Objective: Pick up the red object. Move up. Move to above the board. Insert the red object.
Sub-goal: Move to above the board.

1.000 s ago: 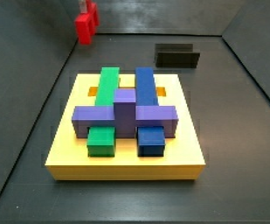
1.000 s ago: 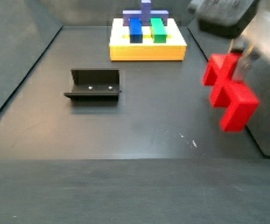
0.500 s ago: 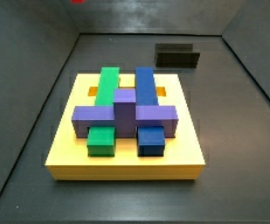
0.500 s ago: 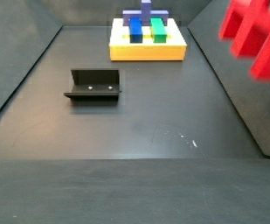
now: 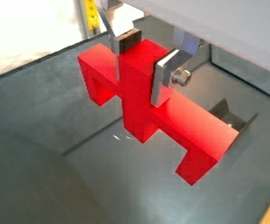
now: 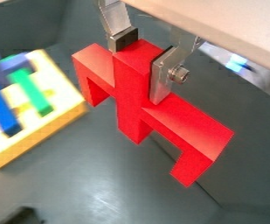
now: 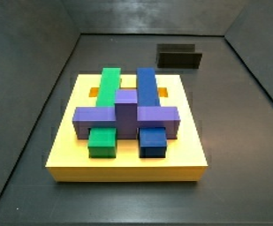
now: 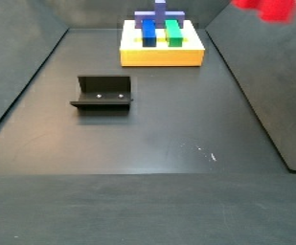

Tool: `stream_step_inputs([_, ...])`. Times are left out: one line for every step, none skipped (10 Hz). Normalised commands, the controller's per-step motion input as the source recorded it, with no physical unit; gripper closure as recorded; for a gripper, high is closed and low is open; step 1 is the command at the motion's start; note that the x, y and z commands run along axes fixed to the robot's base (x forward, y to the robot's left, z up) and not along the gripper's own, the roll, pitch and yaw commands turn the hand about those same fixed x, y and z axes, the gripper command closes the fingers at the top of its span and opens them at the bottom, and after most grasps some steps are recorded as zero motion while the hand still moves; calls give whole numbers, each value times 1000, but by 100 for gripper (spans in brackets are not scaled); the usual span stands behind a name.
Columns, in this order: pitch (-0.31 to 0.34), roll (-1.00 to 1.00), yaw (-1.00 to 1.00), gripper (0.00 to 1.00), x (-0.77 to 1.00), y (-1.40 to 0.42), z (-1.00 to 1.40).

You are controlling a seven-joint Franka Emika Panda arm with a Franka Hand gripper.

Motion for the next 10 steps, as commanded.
stream_step_inputs([66,-13,1000,100,618,-1400,136])
stream_step_inputs([70,-12,1000,100,626,-1400,136])
stream_step_inputs([79,-8,1000,100,635,-1400,138])
stream_step_inputs([85,-15,1000,100,644,-1400,144])
stream_step_inputs([93,-13,1000,100,654,-1400,149])
stream_step_inputs([98,-14,1000,100,664,-1400,154])
stream_step_inputs([114,-14,1000,100,696,-1400,160])
stream_step_inputs([130,-9,1000,100,767,-1400,170])
stream_step_inputs([143,1,1000,100,466,-772,93])
stream_step_inputs([153,7,1000,100,292,-409,59])
